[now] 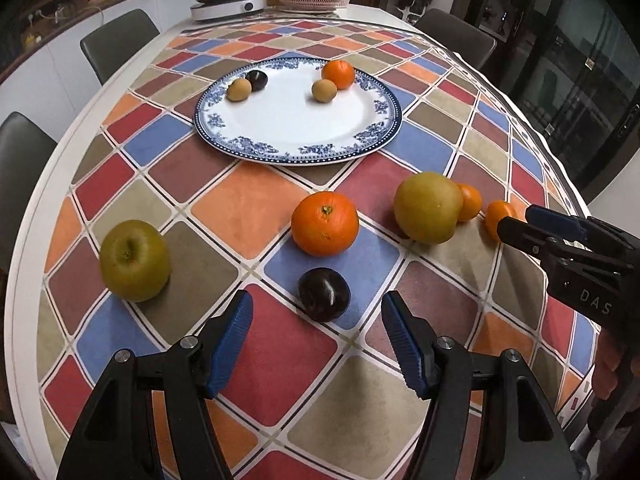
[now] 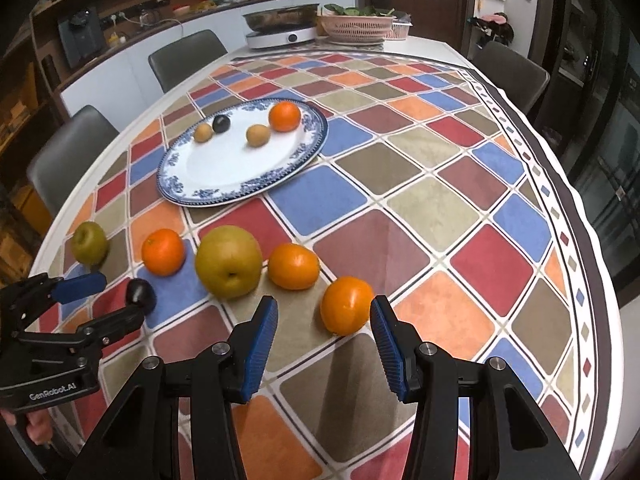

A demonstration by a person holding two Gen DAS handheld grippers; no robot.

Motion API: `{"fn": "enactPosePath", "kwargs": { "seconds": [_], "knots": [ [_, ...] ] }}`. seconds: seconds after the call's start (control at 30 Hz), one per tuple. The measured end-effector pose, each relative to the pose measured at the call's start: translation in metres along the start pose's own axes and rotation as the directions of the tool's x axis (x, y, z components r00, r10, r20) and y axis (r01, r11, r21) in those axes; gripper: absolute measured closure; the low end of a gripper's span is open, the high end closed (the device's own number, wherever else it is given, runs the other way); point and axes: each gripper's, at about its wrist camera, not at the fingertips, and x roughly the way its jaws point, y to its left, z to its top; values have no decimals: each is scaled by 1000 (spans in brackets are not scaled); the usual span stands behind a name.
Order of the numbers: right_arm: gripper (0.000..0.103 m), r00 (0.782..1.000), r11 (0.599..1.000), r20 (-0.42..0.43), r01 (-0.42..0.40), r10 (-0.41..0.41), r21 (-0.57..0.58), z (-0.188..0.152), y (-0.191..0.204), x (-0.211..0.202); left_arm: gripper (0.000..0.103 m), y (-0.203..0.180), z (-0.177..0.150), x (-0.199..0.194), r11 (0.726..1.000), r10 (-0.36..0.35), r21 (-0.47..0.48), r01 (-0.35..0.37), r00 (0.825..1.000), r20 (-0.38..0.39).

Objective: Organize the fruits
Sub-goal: 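Move both open grippers back toward the remaining fruit, then grasp the dark plum with the left gripper while the right gripper grasps an orange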

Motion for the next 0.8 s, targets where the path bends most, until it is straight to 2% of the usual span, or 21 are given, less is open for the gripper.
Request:
{"fn": "enactPosePath", "kwargs": {
  "seconds": [0.3,0.37,0.43,0.6,0.7,0.8],
  "knots": [
    [54,1000,1000,-28,8,-8,13,-1,-5,18,47,1,2,13,1000,-5,0,5,1000,-15],
    [54,999,1000,-33,5,-5,14,-1,-6,21,51,2,2,15,1000,-8,-3,8,1000,-14],
    [54,999,1000,-36,5,-5,14,-1,-6,23,60,2,3,16,1000,-14,-7,14,1000,-14],
    [55,999,1000,-32,17,-17,12,-1,-6,27,70,3,3,18,1000,-29,-5,29,1000,-7],
    [65,999,1000,-32,19,-18,19,-1,-8,29,73,1,4,19,999,-33,1,33,999,-5],
    [69,999,1000,-35,18,-17,21,-1,-10,31,73,-1,3,18,999,-31,5,31,1000,-3]
  ]
}}
